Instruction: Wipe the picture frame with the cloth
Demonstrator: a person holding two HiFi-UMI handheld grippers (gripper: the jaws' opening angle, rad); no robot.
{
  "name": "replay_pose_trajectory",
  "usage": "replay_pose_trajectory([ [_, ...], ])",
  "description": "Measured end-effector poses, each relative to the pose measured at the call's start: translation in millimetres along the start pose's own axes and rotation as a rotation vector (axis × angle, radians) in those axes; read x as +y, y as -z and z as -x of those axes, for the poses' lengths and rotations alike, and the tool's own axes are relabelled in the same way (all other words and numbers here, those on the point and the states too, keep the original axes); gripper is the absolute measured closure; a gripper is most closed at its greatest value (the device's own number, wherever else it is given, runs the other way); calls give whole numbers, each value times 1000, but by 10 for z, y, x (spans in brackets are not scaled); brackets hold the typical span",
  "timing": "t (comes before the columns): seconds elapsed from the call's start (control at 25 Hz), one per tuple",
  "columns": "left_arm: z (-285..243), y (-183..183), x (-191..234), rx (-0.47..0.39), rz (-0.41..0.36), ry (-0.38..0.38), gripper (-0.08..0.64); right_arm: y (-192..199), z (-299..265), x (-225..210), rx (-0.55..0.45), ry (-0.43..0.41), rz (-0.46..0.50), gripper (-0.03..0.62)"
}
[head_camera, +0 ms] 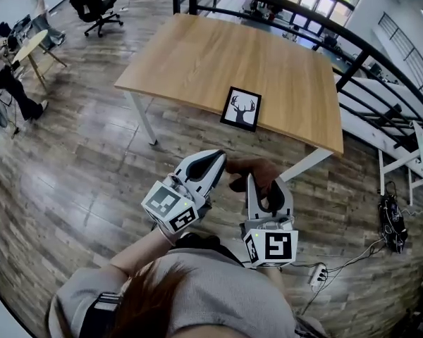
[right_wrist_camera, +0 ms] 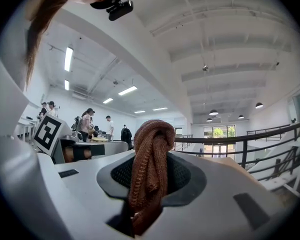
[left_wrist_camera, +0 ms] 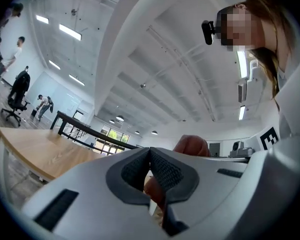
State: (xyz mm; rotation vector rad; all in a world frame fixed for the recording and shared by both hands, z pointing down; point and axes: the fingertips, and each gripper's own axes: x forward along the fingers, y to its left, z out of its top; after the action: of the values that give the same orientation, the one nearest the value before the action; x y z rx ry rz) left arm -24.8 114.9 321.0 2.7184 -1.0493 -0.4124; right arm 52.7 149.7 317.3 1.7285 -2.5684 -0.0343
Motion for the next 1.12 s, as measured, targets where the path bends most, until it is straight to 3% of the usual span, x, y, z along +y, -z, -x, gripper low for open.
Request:
replay_pose_trajectory([
  [0.2,217,-245,35,5,-48,5,552,-189,24,299,-16,27,30,459],
  [0.44,426,-197,98,25,-60,42,552,-90,14,549,-9,62,46,459],
  [0.76,511,-284,7,29,-87,65,552,-237,109,633,-9,92,59,459],
  [1.12,370,-275,-19,-48,-86,43,552,-208,63,438,-26,42,80,459],
])
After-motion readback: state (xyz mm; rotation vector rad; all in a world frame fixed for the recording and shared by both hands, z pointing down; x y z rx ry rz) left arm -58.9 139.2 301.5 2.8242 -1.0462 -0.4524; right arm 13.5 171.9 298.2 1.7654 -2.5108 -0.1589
